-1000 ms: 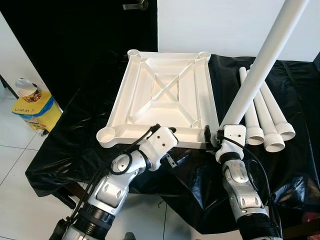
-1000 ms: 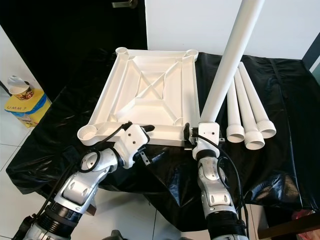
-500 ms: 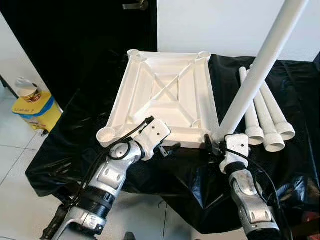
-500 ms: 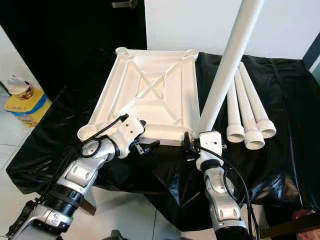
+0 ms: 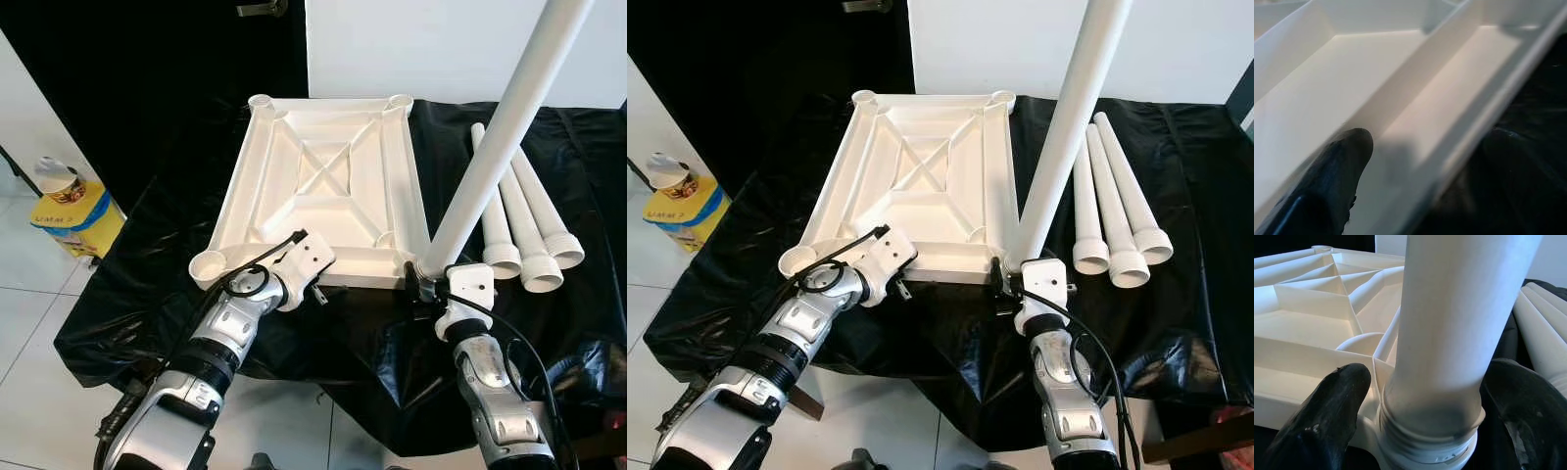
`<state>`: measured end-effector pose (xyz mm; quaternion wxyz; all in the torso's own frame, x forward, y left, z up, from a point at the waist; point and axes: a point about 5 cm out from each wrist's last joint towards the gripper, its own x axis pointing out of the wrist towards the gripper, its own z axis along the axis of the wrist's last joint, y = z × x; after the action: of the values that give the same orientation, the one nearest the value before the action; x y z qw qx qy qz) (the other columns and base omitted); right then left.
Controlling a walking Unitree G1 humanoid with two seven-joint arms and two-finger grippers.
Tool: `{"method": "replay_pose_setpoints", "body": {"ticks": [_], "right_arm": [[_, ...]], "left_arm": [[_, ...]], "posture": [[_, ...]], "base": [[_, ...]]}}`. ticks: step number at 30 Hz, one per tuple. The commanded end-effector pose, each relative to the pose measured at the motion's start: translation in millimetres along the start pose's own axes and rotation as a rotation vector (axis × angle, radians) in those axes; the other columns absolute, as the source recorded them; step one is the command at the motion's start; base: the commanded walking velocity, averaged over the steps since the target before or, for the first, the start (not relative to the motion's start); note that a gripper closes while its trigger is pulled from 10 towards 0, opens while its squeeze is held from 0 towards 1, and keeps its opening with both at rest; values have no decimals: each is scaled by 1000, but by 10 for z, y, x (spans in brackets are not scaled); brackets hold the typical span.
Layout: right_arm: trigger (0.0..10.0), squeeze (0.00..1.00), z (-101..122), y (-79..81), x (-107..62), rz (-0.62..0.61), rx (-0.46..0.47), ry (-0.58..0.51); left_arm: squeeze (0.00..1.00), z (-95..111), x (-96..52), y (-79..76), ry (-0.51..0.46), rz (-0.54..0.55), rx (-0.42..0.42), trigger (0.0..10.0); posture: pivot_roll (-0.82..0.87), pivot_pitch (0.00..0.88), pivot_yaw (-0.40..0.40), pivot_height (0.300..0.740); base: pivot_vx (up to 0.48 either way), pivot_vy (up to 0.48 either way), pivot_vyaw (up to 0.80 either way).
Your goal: Building children table
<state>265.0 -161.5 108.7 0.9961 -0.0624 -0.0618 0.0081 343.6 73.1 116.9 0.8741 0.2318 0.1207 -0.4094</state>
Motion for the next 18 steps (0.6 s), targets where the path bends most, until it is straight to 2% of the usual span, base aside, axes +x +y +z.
{"method": "replay_pose_setpoints", "body": {"ticks": [1, 2, 3, 5, 6, 7, 18], "right_arm": [[10000, 0, -35, -23, -37, -14, -7, 16], [10000, 0, -36, -20, -41, -17, -6, 17], [10000, 0, -35, -18, -45, -20, -5, 17], [10000, 0, -35, -18, -45, -20, -5, 17], [10000, 0, -35, -16, -49, -22, -4, 17], [10000, 0, -35, -15, -53, -23, -4, 18], [10000, 0, -40, -28, -66, -29, -6, 20]], "left_arm": [[0, -61, -18, 119, 33, 164, -19, 10000], [0, -72, -25, 167, 42, 181, -38, 8275], [0, -79, -34, 211, 51, 200, -51, 3804], [0, -79, -34, 211, 51, 200, -51, 3804], [0, -91, -38, 247, 58, 215, -66, 1647], [0, -107, -40, 275, 68, 225, -75, 0], [0, -180, -74, 337, 103, 232, -97, 0]], "posture": [[-44, 49, 48, 740], [-45, 49, 53, 740], [-46, 50, 55, 740], [-46, 50, 55, 740], [-46, 51, 55, 740], [-47, 51, 57, 740], [-43, 58, 58, 740]], "base": [[0, 0, 0], [0, 0, 0], [0, 0, 0], [0, 0, 0], [0, 0, 0], [0, 0, 0], [0, 0, 0]]}}
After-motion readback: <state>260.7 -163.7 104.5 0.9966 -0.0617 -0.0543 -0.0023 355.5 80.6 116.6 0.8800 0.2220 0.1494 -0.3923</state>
